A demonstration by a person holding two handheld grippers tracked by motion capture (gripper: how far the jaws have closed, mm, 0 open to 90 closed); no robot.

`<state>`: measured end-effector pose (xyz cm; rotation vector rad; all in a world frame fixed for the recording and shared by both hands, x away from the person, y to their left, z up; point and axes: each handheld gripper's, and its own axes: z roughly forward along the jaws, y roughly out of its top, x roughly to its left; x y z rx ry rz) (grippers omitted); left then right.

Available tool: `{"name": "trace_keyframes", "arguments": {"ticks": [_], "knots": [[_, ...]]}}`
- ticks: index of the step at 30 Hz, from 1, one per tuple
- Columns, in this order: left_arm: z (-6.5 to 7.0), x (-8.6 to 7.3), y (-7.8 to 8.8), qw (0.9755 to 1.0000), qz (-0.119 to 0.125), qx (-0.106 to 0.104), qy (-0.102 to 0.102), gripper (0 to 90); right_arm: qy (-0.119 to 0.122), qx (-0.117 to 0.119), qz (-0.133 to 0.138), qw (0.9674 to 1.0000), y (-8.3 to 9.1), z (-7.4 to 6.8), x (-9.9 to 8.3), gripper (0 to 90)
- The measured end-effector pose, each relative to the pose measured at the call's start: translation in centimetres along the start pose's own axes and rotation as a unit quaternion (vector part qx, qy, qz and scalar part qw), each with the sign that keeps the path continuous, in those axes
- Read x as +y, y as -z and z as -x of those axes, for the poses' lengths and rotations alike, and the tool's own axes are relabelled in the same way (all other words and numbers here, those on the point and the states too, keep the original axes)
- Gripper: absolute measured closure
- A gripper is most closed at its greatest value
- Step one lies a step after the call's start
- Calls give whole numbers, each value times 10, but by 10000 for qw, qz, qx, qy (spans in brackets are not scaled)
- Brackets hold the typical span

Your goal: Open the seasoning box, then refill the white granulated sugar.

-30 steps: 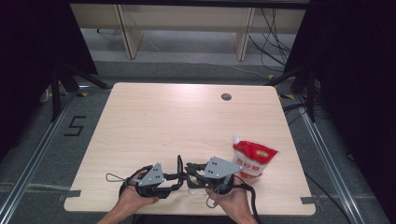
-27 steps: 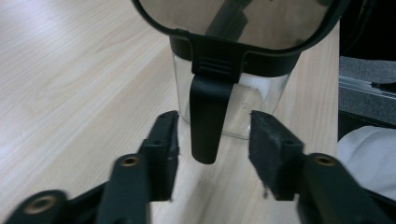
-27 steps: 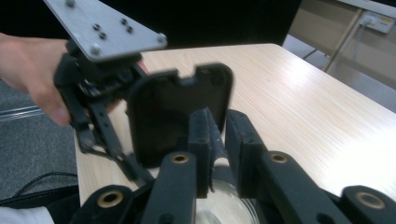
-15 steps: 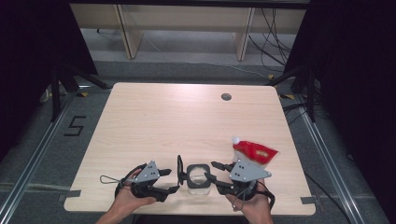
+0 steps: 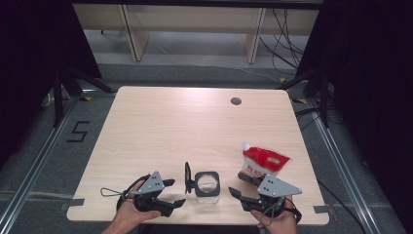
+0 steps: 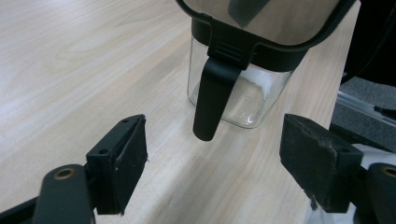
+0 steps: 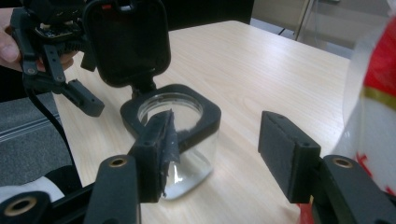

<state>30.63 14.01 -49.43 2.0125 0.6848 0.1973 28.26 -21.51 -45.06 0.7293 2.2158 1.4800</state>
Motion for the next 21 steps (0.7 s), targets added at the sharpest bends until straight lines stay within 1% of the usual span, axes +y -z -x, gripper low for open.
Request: {"name": "trace_keyframes", "arguments": {"ticks": [1,2,3,4,5,6,7,8,9,10,11,12,13,14,15,16,17,18,19,20,21], "knots": [[0,0,1,10000,-49,41,24,222,0,-69,91,9999,1,0,-3,456],[0,0,1,10000,-35,36,22,219,-40,-32,39,10000,4,0,-4,454],[1,0,1,9999,-68,56,66,219,-43,-34,48,10000,6,1,-6,450],[0,0,2,10000,-72,55,36,218,-73,-47,2,10000,9,1,-8,450],[1,-1,3,9999,-87,80,47,214,-74,-48,38,10000,11,2,-10,449],[1,-1,3,9999,-76,86,32,207,-92,-88,13,9999,14,2,-11,446],[0,-1,4,9998,-138,110,15,197,-106,-94,43,9999,16,3,-13,445],[2,-2,5,9999,-49,97,86,181,-108,-95,77,9999,18,4,-15,444],[3,-2,5,9999,15,39,134,160,-223,-112,55,9997,21,4,-16,443],[3,-1,7,10000,-10,25,57,153,-272,-116,27,9996,23,5,-18,440],[3,-1,7,10000,50,15,7,153,-287,-101,40,9995,25,6,-19,436],[3,-1,7,10000,45,-3,-5,153,-325,-147,6,9994,27,7,-20,433],[3,-2,7,10000,79,-12,27,153,-520,-191,-28,9985,30,5,-22,431],[4,-2,7,10000,51,25,52,153,-437,-137,53,9989,30,8,-23,428],[4,-2,7,10000,22,64,67,153,-389,-235,71,9989,32,9,-24,424],[4,-2,7,9999,65,47,96,153,-515,-173,88,9985,33,9,-26,422],[4,-2,6,9999,64,45,85,154,-524,-189,27,9984,36,9,-27,420],[4,-2,7,9999,64,55,66,155,-464,-283,82,9985,38,10,-28,418],[3,-1,7,10000,50,38,-29,155,-577,-240,43,9980,40,9,-29,416],[3,-1,6,10000,85,28,12,155,-611,-269,69,9977,42,10,-31,412],[3,-1,6,10000,74,38,21,155,-656,-255,28,9975,44,11,-32,408]]}}
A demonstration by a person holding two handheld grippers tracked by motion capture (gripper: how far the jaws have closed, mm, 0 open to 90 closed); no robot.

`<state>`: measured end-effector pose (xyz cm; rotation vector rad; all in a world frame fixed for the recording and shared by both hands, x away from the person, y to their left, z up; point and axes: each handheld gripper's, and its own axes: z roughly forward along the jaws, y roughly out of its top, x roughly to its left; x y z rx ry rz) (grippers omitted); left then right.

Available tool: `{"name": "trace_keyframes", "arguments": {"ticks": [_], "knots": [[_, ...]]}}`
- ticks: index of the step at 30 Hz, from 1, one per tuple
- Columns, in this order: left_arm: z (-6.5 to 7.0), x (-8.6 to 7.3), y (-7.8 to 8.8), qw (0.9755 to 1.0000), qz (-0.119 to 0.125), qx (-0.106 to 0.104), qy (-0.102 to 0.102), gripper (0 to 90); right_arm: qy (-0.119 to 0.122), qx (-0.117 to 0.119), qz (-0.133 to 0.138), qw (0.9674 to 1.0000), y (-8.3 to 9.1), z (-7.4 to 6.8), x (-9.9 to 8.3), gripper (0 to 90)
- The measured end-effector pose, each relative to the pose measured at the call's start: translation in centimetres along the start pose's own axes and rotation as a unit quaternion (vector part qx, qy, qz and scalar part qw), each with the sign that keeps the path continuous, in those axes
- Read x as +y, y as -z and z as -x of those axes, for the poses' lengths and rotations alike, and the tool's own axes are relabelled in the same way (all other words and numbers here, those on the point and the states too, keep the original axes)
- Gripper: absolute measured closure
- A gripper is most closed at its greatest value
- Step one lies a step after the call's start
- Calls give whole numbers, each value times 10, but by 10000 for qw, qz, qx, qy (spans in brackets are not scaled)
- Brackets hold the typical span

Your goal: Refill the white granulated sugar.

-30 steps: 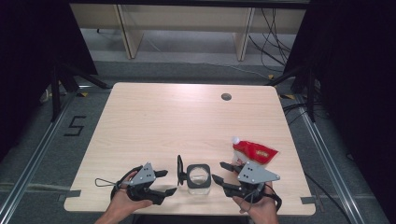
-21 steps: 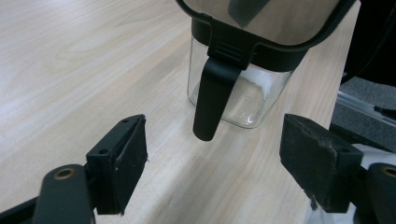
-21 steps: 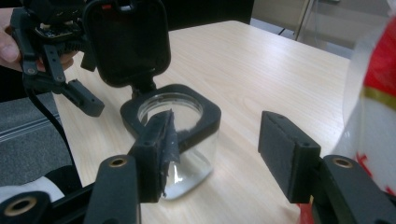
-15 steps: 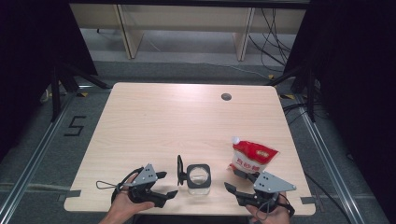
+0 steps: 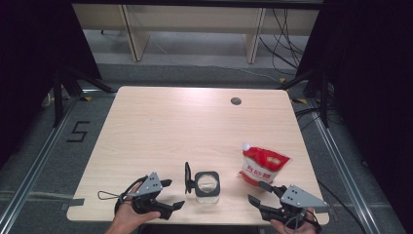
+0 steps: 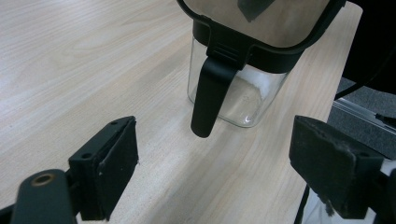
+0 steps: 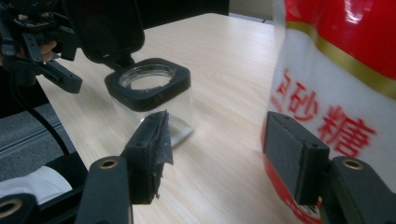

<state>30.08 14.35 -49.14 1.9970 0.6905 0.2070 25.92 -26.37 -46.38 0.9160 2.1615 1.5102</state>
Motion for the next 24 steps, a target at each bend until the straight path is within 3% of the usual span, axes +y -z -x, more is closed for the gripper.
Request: {"name": "trace_keyframes", "arguments": {"ticks": [2,3,4,5,6,7,8,9,10,11,14,16,17,18,19,21,23,24], "knots": [[0,0,0,10000,-11,8,-4,156,-17,-153,-7,9999,5,2,-2,402],[-1,0,2,9999,-102,49,-96,157,83,-121,12,9999,6,5,-3,397],[2,0,0,9999,-3,33,98,157,-203,-194,-66,9996,9,2,-4,389],[2,0,0,9999,15,34,97,157,16,-211,10,9998,9,7,-5,374],[2,0,0,9999,21,44,92,158,69,-295,14,9995,11,9,-6,362],[2,0,1,10000,21,38,76,159,-222,-272,-72,9994,13,6,-8,349],[2,0,1,10000,2,50,49,163,-18,-347,-64,9994,15,11,-9,329],[1,1,2,9999,-32,40,-102,174,72,-370,36,9993,14,15,-11,316],[2,0,1,10000,-9,-22,-6,185,-218,-430,-85,9988,18,13,-13,315],[3,0,1,10000,-53,44,-69,185,-281,-463,-97,9985,20,14,-14,307],[3,-1,1,9999,-28,25,-150,186,-200,-526,-152,9983,25,20,-17,284],[1,-1,1,9996,-98,65,-262,185,-334,-678,-167,9970,27,19,-20,267],[1,-1,0,9996,-72,74,-267,185,-149,-728,-152,9971,27,23,-21,261],[2,-1,0,9997,-56,37,-230,185,-267,-703,-209,9970,27,23,-21,260],[2,-2,0,9997,-40,58,-238,185,-89,-771,-175,9968,28,26,-21,260],[2,-2,-1,9999,-38,80,-125,185,-200,-818,-132,9964,30,30,-21,230],[-1,-2,-1,9995,-44,115,-274,183,-92,-943,-47,9955,29,35,-23,184],[-1,-2,-2,9996,4,102,-270,183,-223,-928,-88,9954,28,36,-24,184]]}}
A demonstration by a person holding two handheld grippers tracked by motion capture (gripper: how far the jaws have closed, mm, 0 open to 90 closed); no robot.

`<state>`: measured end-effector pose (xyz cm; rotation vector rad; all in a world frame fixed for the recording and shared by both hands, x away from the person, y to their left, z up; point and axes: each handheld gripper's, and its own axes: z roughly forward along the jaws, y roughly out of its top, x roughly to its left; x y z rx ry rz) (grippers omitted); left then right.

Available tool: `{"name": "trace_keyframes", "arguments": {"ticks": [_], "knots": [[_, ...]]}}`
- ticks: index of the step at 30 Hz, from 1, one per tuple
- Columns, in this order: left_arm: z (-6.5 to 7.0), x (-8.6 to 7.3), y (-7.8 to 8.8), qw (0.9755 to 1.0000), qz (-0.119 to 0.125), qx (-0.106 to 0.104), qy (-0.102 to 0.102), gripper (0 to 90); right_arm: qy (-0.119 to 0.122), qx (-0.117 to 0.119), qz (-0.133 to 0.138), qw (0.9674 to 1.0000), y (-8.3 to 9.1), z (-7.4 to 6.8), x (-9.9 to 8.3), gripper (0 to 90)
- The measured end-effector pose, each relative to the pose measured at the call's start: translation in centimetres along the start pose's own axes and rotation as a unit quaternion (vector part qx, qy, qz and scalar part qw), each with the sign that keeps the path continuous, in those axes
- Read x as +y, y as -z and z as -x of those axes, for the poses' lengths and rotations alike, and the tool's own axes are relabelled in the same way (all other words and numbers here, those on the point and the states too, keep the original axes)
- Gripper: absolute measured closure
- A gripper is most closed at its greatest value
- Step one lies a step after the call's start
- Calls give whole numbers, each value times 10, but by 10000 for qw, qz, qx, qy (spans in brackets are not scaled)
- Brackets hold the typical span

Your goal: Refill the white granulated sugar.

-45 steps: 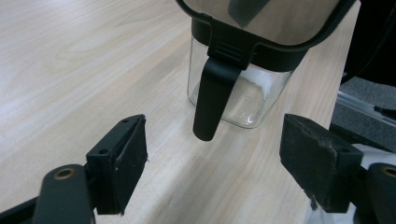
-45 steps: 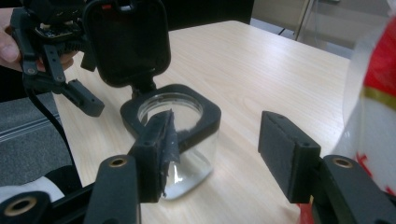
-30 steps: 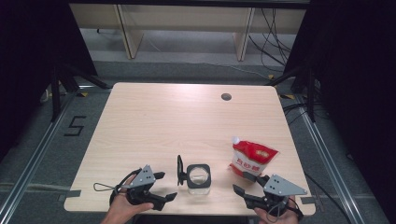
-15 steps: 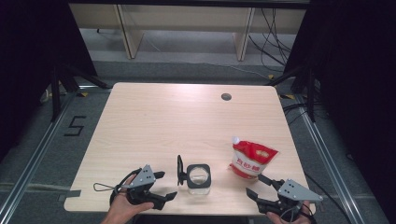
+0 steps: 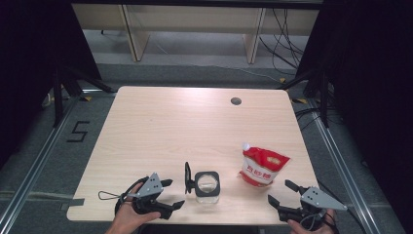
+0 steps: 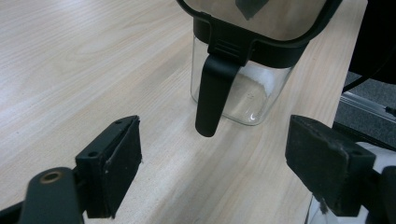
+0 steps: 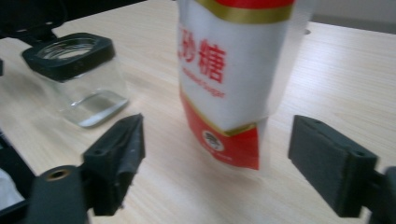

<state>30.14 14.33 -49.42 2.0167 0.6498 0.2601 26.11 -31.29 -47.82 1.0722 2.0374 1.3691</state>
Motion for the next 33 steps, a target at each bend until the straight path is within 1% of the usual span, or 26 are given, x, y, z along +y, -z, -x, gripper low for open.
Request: {"name": "trace_keyframes", "arguments": {"ticks": [1,2,3,4,5,7,9,10,12,13,15,16,17,18,20,22,23,24,25,26,27,28,29,30,31,33], "knots": [[1,0,0,10000,-20,7,77,183,-90,17,-12,10000,-2,1,-1,183],[1,0,0,9999,-82,-19,112,183,21,73,64,10000,-4,4,-2,183],[2,0,-1,9999,-69,-29,108,183,4,49,58,10000,-5,6,-3,180],[3,0,-2,9999,-46,-51,103,183,-108,47,69,9999,-6,6,-2,169],[3,0,-3,9999,-70,-24,109,183,-15,48,136,9999,-8,10,-2,172],[2,0,-3,9998,-192,-38,4,183,0,164,115,9998,-13,14,-1,175],[4,0,-4,9999,-139,-19,50,183,43,143,87,9999,-16,16,-2,168],[4,0,-5,9999,-148,-11,52,183,166,185,155,9996,-19,18,-2,168],[2,0,-4,9999,-161,-31,-20,183,44,166,156,9997,-21,17,-1,165],[2,0,-5,9999,-133,-41,20,183,138,178,194,9996,-23,19,0,165],[3,0,-4,9998,-142,8,114,183,111,192,206,9995,-28,18,2,164],[2,0,-5,9999,-94,19,77,183,298,212,221,9991,-32,21,3,164],[0,-1,-4,9999,-158,50,21,183,259,223,230,9992,-35,20,4,163],[1,-1,-4,9998,-134,42,128,183,437,262,225,9984,-39,22,5,164],[0,0,-3,9999,-156,46,38,183,387,307,254,9985,-47,21,6,168],[-1,0,-3,9999,-160,5,35,183,379,326,126,9987,-51,21,7,168],[-1,0,-3,9999,-139,11,50,183,524,375,143,9978,-55,22,8,170],[0,-1,-3,9999,-116,25,86,183,498,329,103,9982,-55,20,8,173],[0,-1,-4,9999,-108,25,91,183,538,369,165,9977,-57,21,9,177],[0,-1,-3,9999,-121,39,65,183,651,371,205,9970,-58,21,10,184],[0,-1,-3,9999,-124,39,77,183,554,461,214,9972,-59,20,10,188],[1,-1,-3,9999,-107,28,117,183,616,393,267,9970,-60,21,11,194],[0,-1,-3,9999,-114,13,23,183,609,380,288,9970,-60,21,11,200],[1,0,-2,9999,-158,15,52,184,697,417,351,9961,-61,23,11,206],[1,0,-3,9999,-153,17,69,184,590,473,357,9965,-62,22,11,211],[0,0,-3,9999,-142,-14,-45,184,700,415,470,9956,-64,23,12,221]]}}
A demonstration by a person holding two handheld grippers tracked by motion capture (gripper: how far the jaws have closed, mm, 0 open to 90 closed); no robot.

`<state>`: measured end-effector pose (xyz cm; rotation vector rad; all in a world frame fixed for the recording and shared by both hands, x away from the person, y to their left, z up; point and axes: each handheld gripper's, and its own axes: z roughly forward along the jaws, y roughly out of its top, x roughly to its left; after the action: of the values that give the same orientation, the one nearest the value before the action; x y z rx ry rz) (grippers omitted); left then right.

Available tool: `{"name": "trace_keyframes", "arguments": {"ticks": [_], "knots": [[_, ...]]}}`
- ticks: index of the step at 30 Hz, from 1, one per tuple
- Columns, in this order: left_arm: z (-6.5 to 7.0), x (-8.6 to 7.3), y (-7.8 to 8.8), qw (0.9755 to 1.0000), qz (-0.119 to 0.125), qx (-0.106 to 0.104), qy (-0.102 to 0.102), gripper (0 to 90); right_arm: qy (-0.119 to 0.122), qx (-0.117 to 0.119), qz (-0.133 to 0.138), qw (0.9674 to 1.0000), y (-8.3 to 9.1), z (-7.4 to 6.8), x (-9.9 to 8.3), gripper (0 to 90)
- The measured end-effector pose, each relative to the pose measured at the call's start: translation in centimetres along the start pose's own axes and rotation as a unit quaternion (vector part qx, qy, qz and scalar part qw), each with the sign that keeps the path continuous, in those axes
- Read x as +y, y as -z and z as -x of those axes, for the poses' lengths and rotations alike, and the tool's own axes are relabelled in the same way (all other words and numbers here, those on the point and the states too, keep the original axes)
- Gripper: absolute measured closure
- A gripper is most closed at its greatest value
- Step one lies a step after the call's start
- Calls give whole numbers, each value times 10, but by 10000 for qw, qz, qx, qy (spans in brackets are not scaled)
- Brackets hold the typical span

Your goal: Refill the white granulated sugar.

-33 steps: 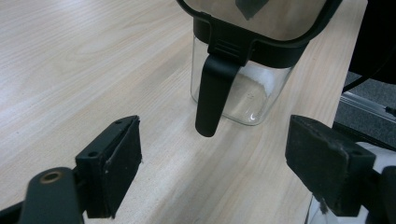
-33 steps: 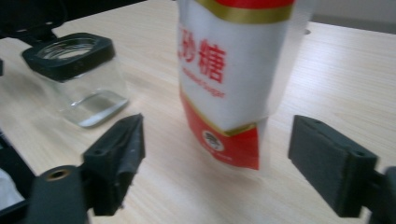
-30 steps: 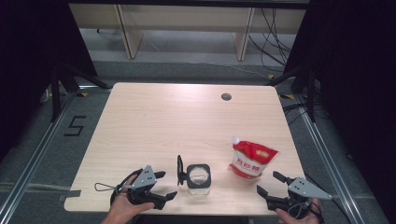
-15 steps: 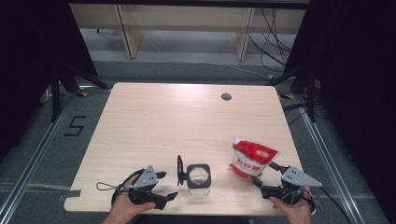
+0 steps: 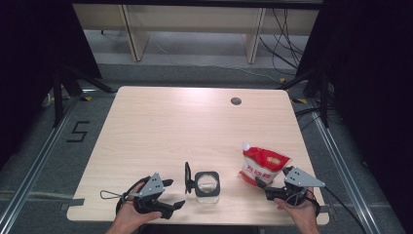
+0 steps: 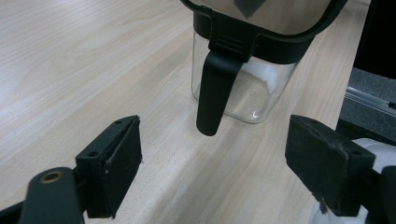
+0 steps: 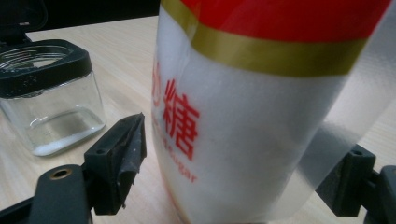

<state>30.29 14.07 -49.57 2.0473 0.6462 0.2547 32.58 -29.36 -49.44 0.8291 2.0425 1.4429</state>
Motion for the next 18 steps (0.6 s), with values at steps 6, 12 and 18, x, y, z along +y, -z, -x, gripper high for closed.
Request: {"name": "trace_keyframes", "arguments": {"ticks": [6,12,18], "knots": [[1,0,-1,10000,-1,17,41,185,-83,160,-146,9997,-6,1,-1,265],[2,-1,-2,9999,-6,-30,130,185,-168,67,-185,9997,-8,-3,0,296],[2,-1,-1,9999,19,-3,143,186,-398,-47,-277,9988,-7,-8,2,311]]}}
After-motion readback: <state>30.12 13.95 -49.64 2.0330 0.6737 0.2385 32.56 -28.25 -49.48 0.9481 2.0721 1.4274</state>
